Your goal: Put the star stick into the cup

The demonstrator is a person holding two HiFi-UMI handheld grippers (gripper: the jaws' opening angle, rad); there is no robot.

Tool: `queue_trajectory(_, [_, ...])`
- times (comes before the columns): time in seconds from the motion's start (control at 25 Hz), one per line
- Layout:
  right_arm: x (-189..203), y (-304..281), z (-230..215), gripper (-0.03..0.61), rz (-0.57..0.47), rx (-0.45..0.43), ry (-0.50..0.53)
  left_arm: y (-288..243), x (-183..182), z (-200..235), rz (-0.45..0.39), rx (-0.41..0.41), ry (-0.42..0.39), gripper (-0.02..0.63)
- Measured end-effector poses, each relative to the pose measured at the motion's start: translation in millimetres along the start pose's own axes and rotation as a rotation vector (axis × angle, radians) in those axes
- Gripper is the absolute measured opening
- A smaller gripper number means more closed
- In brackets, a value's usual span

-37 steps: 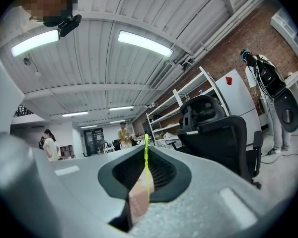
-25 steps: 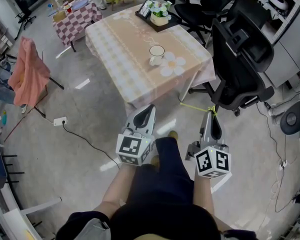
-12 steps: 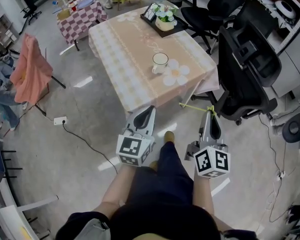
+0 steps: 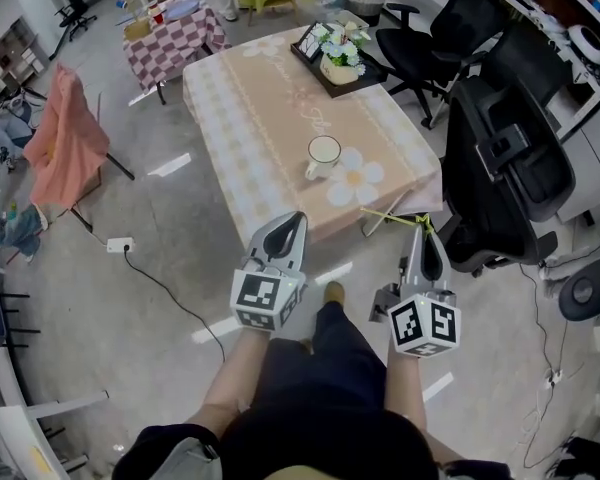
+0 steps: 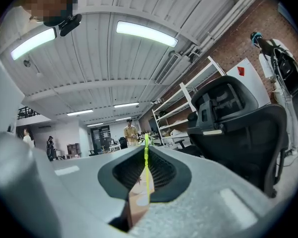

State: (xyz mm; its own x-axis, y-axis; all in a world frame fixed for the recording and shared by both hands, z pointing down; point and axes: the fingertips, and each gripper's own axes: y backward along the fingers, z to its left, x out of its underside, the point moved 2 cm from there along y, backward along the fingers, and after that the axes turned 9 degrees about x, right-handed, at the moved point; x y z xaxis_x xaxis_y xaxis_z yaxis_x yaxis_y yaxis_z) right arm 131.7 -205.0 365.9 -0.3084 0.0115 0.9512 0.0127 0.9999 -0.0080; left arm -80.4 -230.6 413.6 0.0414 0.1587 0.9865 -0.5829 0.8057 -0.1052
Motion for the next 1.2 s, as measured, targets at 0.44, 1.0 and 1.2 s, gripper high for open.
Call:
queue_trajectory(0.44, [-1,-57,-12,0.017,0.025,-0.036,0.007,-44,-2,22,-0.009,-0.050,0.020,0.012])
queue_trajectory(1.0, [-2,-102,-17,0.017,0.030,-0.092,-0.001,-68,-2,40,-0.010,-0.121,0.024,0.012])
queue_trajectory(1.2, [-7,-119,-14,0.017,0.028,-0.126,-0.015,-74,-4,48,-0.008,-0.154,0.023,0.012])
